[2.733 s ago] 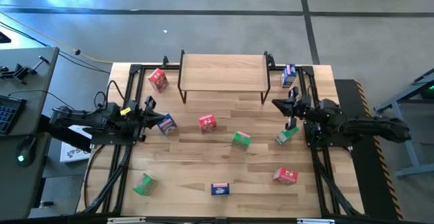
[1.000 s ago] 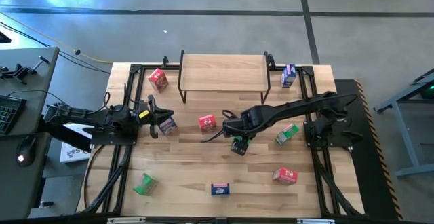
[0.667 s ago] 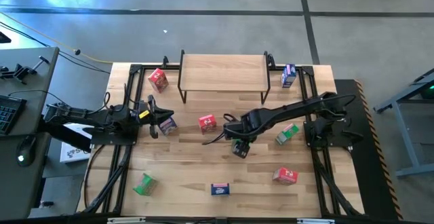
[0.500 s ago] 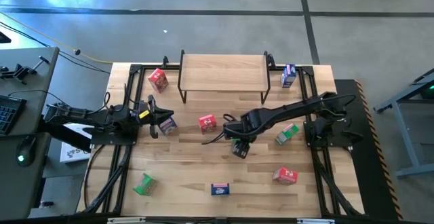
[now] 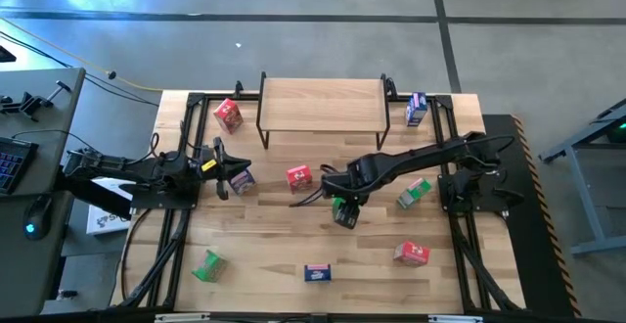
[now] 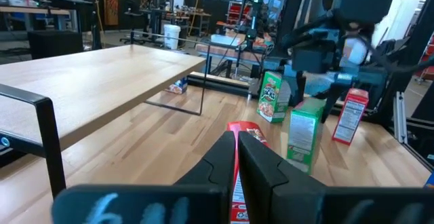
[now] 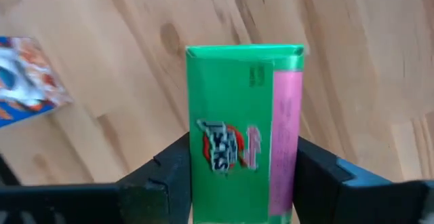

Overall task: Stack cereal on shelf
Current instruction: Put the middle green cereal box on the shelf

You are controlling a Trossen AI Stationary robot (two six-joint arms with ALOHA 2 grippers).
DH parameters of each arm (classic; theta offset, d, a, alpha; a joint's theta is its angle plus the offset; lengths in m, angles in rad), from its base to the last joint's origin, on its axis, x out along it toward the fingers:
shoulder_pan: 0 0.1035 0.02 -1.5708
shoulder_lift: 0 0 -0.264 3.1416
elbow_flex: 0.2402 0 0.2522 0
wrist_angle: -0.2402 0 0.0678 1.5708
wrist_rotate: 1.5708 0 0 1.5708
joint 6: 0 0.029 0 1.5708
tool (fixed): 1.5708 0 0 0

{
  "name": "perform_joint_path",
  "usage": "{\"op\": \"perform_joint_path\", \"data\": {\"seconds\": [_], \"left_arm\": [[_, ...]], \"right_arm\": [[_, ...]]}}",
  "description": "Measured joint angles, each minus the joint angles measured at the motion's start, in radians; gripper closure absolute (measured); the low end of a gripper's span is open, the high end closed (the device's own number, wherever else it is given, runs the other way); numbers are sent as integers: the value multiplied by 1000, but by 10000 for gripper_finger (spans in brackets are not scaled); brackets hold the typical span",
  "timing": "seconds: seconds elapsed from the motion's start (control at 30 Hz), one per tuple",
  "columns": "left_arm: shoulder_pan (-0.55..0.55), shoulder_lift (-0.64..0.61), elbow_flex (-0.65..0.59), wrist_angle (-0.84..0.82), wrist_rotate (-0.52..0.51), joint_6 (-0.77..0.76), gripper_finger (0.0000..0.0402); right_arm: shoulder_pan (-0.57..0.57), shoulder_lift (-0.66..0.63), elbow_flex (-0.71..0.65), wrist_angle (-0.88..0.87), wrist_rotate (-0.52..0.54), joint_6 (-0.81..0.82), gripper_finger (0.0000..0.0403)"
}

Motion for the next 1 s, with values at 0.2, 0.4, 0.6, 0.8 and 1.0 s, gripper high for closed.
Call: {"op": "perform_joint_path", "data": {"seconds": [0.2,0.4,0.6,0.8,1.0], "left_arm": [[0,0,0,-2,-1,0,390],[0,0,0,-2,-1,0,390],[0,0,0,-1,-1,0,390],[0,0,0,-1,-1,-1,390],[0,0,0,0,-11,-2,390]], "right_arm": [[-45,-1,152,-106,-18,-106,224],[-131,-2,380,-272,67,-268,224],[-270,-2,602,-394,173,-466,224],[-455,-3,738,-436,182,-714,224],[-655,-3,741,-429,186,-971,224]]}}
